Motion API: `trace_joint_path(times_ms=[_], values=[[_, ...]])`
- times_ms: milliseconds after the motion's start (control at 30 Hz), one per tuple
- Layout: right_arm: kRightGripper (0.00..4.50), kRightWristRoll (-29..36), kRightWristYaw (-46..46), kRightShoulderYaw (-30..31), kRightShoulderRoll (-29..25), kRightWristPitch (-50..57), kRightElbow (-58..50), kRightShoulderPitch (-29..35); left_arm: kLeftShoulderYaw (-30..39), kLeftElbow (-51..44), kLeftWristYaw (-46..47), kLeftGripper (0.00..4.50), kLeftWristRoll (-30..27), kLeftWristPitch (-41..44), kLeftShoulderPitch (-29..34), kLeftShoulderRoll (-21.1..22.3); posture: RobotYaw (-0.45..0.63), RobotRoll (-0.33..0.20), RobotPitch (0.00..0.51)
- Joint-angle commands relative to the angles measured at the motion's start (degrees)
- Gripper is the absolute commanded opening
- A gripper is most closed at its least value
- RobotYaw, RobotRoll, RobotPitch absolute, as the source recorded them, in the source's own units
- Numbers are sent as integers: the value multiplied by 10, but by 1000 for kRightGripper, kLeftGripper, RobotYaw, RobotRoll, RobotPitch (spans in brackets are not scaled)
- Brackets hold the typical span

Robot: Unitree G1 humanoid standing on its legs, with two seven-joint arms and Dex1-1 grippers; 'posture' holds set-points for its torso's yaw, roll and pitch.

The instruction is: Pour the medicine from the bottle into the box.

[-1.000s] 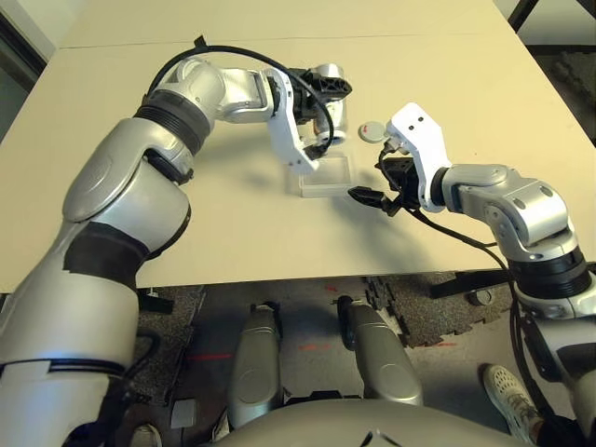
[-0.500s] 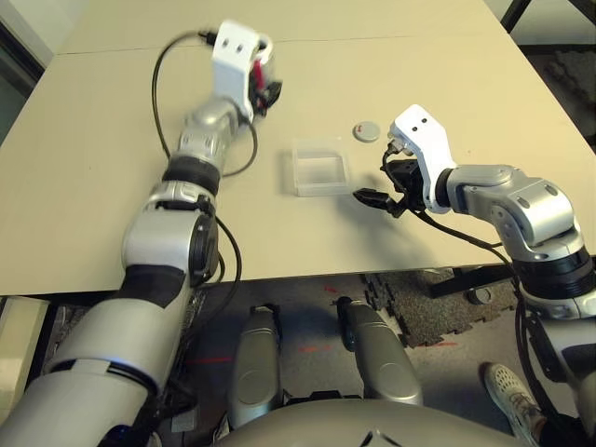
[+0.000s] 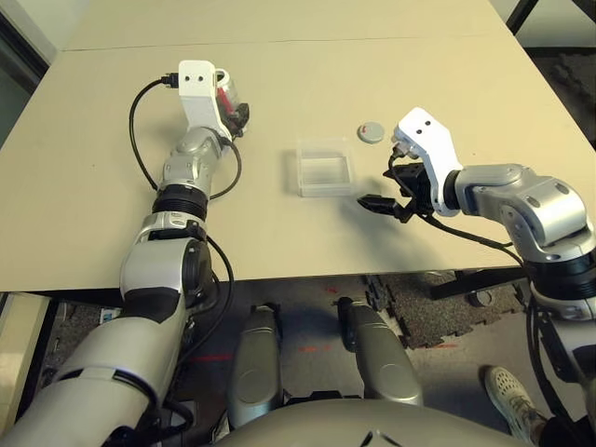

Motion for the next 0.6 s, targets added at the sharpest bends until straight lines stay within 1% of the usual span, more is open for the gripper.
trace_joint_path(times_ms=[33,100,133,167,267,367,467,600], values=[[4500,2,2,8,-2,1,-7,7,-315,-94,95,2764,387,-230,-67,83,35,0,185],[4500,0,2,10,2,-6,-2,6,-400,-84,119,2765,467,-293,-100,86,38,0,175],[4500,-1,1,11,5,-9,1,5,-428,-65,130,2765,491,-325,-110,86,33,0,175],[4500,-2,0,13,7,-11,3,5,-459,-56,156,2765,527,-349,-120,92,28,0,173],[4500,-5,-3,13,14,-17,7,6,-503,-35,231,2765,588,-386,-158,98,24,0,170],[4500,-6,-4,12,19,-23,12,5,-531,-3,283,2765,630,-388,-195,88,29,0,168],[4500,-8,-6,15,24,-27,15,4,-549,31,318,2765,653,-389,-220,72,26,0,168],[4500,-9,-7,13,28,-29,16,6,-548,53,333,2765,655,-394,-236,53,29,0,170]])
